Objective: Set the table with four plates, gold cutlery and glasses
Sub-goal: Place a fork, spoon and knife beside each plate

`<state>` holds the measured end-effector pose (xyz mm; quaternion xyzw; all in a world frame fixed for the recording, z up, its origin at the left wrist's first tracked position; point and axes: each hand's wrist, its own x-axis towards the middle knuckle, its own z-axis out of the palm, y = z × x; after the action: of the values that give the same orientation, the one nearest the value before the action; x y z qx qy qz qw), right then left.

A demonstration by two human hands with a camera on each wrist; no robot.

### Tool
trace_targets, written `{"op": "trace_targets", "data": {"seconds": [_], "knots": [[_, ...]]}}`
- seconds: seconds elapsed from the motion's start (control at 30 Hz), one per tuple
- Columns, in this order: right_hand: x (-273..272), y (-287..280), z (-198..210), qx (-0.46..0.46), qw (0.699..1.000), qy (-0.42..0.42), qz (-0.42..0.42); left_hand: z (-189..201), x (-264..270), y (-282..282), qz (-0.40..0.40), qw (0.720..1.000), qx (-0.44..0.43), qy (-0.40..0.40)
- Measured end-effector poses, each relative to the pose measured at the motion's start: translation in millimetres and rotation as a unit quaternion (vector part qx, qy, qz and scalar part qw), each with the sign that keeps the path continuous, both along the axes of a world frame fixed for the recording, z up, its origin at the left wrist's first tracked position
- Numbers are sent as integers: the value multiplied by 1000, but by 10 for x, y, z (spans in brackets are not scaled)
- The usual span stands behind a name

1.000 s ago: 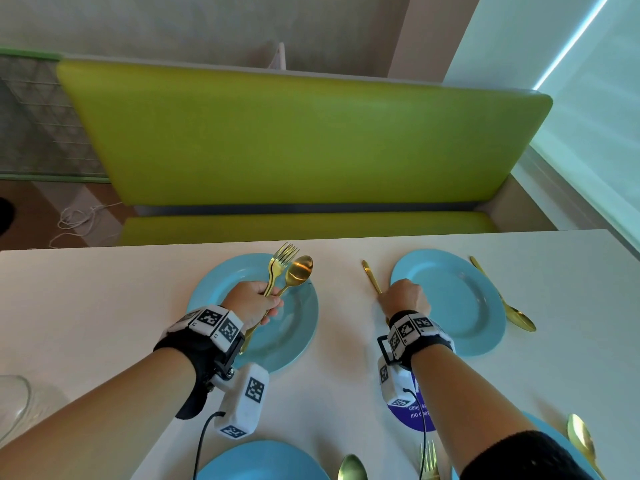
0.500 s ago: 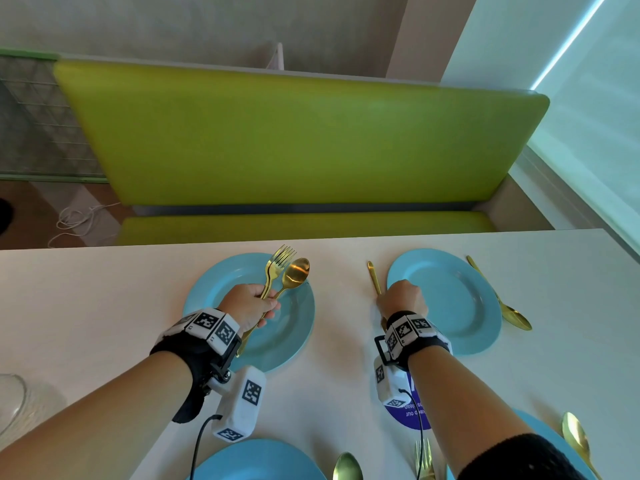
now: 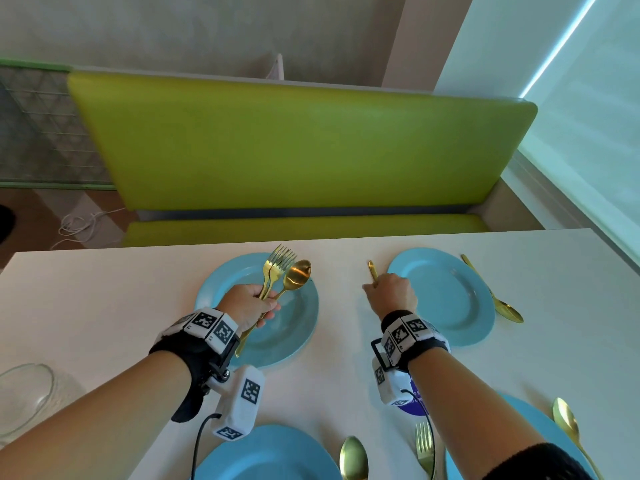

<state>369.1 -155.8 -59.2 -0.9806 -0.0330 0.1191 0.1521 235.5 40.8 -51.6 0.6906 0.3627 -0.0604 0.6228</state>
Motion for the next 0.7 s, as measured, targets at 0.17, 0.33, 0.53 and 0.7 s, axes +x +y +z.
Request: {"op": "trace_targets", "data": {"seconds": [0.17, 0.33, 0.53, 0.7], "knots": [[-519, 275, 297, 86, 978, -58, 183, 138, -211, -6, -28, 1000, -6, -1], [-1206, 542, 453, 68, 938, -54, 336, 276, -556, -12, -77, 997, 8, 20], [-1967, 700, 573, -24, 921, -23, 389, 432, -1130, 80, -170, 985, 1, 23], [-2454, 828, 709, -46, 922, -29, 383, 525, -1550, 239, -219, 975, -17, 26]]}}
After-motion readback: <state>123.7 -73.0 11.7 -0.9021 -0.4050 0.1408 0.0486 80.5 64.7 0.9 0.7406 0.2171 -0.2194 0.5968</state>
